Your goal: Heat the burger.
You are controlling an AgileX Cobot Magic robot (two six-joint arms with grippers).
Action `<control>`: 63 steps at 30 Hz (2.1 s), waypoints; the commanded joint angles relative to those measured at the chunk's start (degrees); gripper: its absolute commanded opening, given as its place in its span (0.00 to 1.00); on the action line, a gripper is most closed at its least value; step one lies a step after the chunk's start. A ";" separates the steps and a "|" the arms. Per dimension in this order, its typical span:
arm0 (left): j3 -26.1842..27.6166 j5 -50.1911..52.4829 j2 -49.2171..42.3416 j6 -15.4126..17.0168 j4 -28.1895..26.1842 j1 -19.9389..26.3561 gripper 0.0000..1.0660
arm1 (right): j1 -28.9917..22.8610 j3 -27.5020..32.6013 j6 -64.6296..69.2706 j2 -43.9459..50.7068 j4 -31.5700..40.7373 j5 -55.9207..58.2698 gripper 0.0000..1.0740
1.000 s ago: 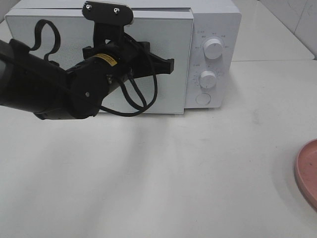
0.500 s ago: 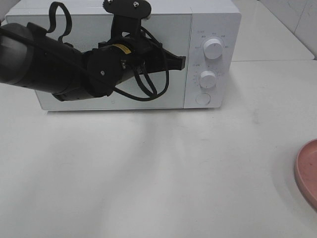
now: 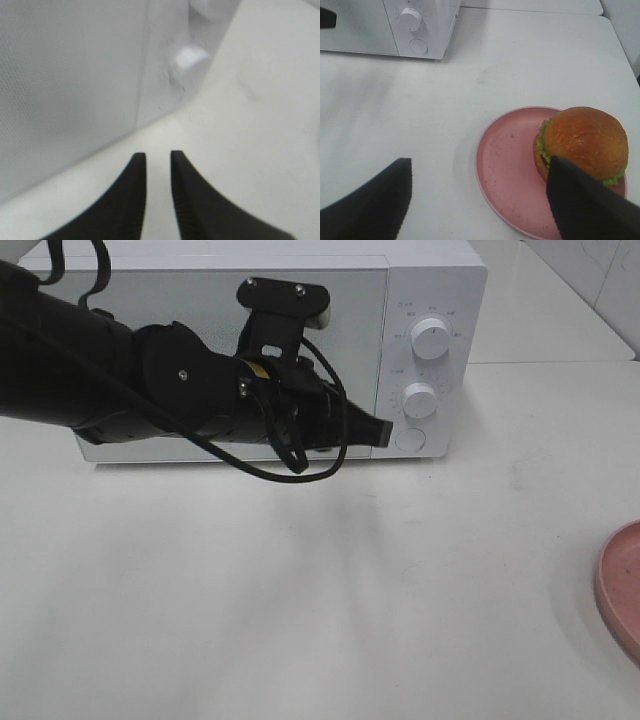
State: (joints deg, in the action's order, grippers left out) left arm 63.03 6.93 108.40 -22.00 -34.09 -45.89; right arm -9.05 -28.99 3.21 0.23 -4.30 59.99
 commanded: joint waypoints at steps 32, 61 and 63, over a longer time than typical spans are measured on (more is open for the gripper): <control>-6.47 -74.94 -21.83 12.38 15.07 24.06 0.97 | 0.34 0.00 -0.11 1.55 0.17 -0.63 0.67; -34.55 -66.46 -89.78 18.28 27.79 46.98 0.97 | 0.34 0.00 -0.11 1.55 0.17 -0.63 0.67; -34.55 -66.46 -94.77 18.28 27.79 46.98 0.97 | 0.34 0.00 -0.11 1.55 0.17 -0.63 0.67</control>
State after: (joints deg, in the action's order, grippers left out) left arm 28.76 -59.99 17.13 -4.13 -6.47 0.97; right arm -9.05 -28.99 3.21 0.23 -4.30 59.99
